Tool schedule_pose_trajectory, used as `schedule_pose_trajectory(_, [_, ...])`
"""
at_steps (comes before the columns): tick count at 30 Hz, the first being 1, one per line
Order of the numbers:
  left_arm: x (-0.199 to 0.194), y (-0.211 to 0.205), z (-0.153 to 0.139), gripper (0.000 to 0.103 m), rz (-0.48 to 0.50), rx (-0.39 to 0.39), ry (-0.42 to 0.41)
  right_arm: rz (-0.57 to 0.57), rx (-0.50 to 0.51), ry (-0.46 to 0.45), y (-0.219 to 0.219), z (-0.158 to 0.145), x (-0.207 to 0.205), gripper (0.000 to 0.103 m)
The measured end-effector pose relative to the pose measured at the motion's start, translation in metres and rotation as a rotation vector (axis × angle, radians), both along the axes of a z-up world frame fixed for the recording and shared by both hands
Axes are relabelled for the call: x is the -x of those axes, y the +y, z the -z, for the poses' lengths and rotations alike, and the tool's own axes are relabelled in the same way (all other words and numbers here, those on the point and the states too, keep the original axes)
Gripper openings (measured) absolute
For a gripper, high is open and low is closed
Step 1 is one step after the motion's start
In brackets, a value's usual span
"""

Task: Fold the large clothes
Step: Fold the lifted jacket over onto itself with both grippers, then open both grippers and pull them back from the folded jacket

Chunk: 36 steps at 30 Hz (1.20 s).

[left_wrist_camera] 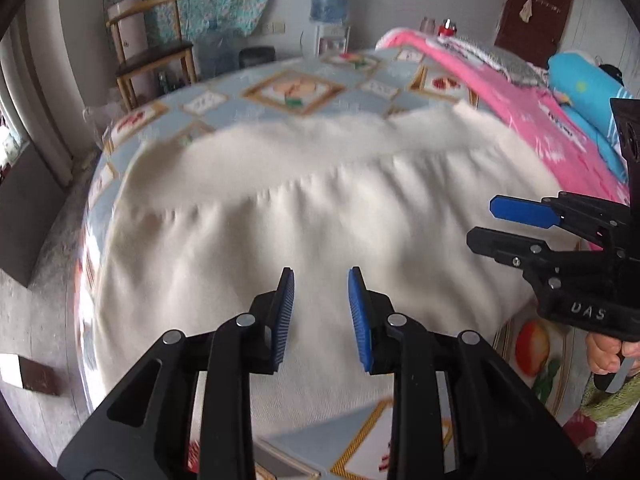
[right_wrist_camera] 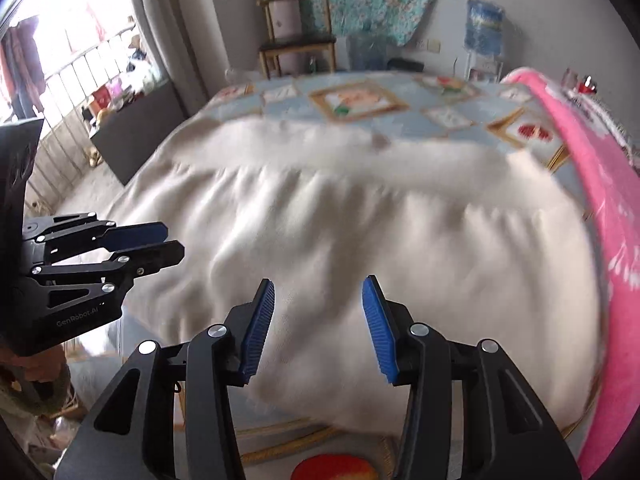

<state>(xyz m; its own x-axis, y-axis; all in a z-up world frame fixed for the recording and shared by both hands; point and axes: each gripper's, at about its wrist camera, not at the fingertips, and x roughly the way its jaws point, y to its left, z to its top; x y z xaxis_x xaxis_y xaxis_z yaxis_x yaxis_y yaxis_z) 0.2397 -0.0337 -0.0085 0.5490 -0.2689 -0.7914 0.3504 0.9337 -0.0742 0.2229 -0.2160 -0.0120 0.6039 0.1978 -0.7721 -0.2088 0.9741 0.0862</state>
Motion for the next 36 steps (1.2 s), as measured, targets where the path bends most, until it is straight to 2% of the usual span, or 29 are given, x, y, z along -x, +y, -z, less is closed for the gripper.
schedule_pose_trajectory(3, [-0.031, -0.014, -0.004, 0.028, 0.009, 0.06, 0.024, 0.055, -0.054, 0.013, -0.012, -0.001, -0.038, 0.044])
schedule_pose_trajectory(6, [-0.064, -0.031, 0.017, 0.028, -0.011, 0.029, 0.08, 0.085, -0.063, 0.087, -0.019, 0.022, -0.071, 0.045])
schedule_pose_trajectory(7, [-0.074, -0.034, 0.03, 0.028, -0.019, 0.012, 0.122, 0.081, -0.054, 0.125, -0.018, 0.033, -0.079, 0.045])
schedule_pose_trajectory(8, [-0.077, -0.036, 0.036, 0.028, -0.023, 0.003, 0.125, 0.069, -0.019, 0.132, -0.015, 0.041, -0.081, 0.045])
schedule_pose_trajectory(11, [-0.072, -0.041, 0.032, 0.028, 0.009, -0.046, 0.1, 0.01, 0.09, 0.113, -0.004, 0.032, -0.075, 0.045])
schedule_pose_trajectory(13, [-0.073, -0.031, 0.024, 0.028, 0.006, -0.023, 0.075, 0.031, 0.095, 0.069, -0.015, 0.017, -0.075, 0.044])
schedule_pose_trajectory(16, [-0.087, 0.002, 0.015, 0.028, -0.088, 0.001, 0.051, 0.163, 0.074, 0.037, -0.057, 0.002, -0.087, 0.044])
schedule_pose_trajectory(18, [-0.104, 0.031, 0.023, 0.028, -0.198, 0.018, 0.108, 0.276, 0.05, 0.083, -0.092, 0.012, -0.099, 0.044])
schedule_pose_trajectory(19, [-0.111, 0.045, 0.031, 0.026, -0.228, 0.05, 0.155, 0.316, 0.04, 0.136, -0.107, 0.025, -0.106, 0.044])
schedule_pose_trajectory(20, [-0.114, 0.057, 0.036, 0.025, -0.227, 0.124, 0.166, 0.313, -0.006, 0.174, -0.117, 0.037, -0.109, 0.044])
schedule_pose_trajectory(21, [-0.115, 0.062, 0.036, 0.023, -0.219, 0.152, 0.175, 0.295, 0.0, 0.148, -0.117, 0.037, -0.106, 0.044])
schedule_pose_trajectory(23, [-0.111, 0.065, 0.031, 0.022, -0.209, 0.143, 0.179, 0.279, 0.054, 0.146, -0.108, 0.027, -0.1, 0.044])
schedule_pose_trajectory(24, [-0.104, 0.066, 0.024, 0.023, -0.217, 0.127, 0.161, 0.278, 0.051, 0.141, -0.106, 0.02, -0.094, 0.044])
schedule_pose_trajectory(27, [-0.07, 0.075, 0.001, 0.027, -0.189, 0.138, 0.089, 0.27, -0.038, 0.071, -0.114, -0.009, -0.051, 0.044])
schedule_pose_trajectory(29, [-0.043, 0.082, -0.003, 0.03, -0.173, 0.119, 0.069, 0.265, -0.045, 0.05, -0.116, -0.015, -0.015, 0.044])
schedule_pose_trajectory(32, [-0.01, 0.093, 0.019, 0.031, -0.19, 0.041, 0.095, 0.272, 0.009, 0.074, -0.116, 0.006, 0.02, 0.044])
schedule_pose_trajectory(33, [-0.006, 0.096, 0.03, 0.031, -0.197, 0.033, 0.11, 0.273, 0.023, 0.118, -0.116, 0.024, 0.027, 0.045])
schedule_pose_trajectory(34, [0.0, 0.099, 0.032, 0.031, -0.201, 0.05, 0.069, 0.277, 0.025, 0.11, -0.116, 0.037, 0.033, 0.045])
schedule_pose_trajectory(35, [0.002, 0.1, 0.032, 0.031, -0.201, 0.052, 0.056, 0.28, 0.03, 0.075, -0.115, 0.037, 0.036, 0.045])
schedule_pose_trajectory(36, [0.003, 0.1, 0.03, 0.031, -0.217, 0.048, 0.055, 0.288, 0.052, 0.078, -0.112, 0.033, 0.037, 0.045])
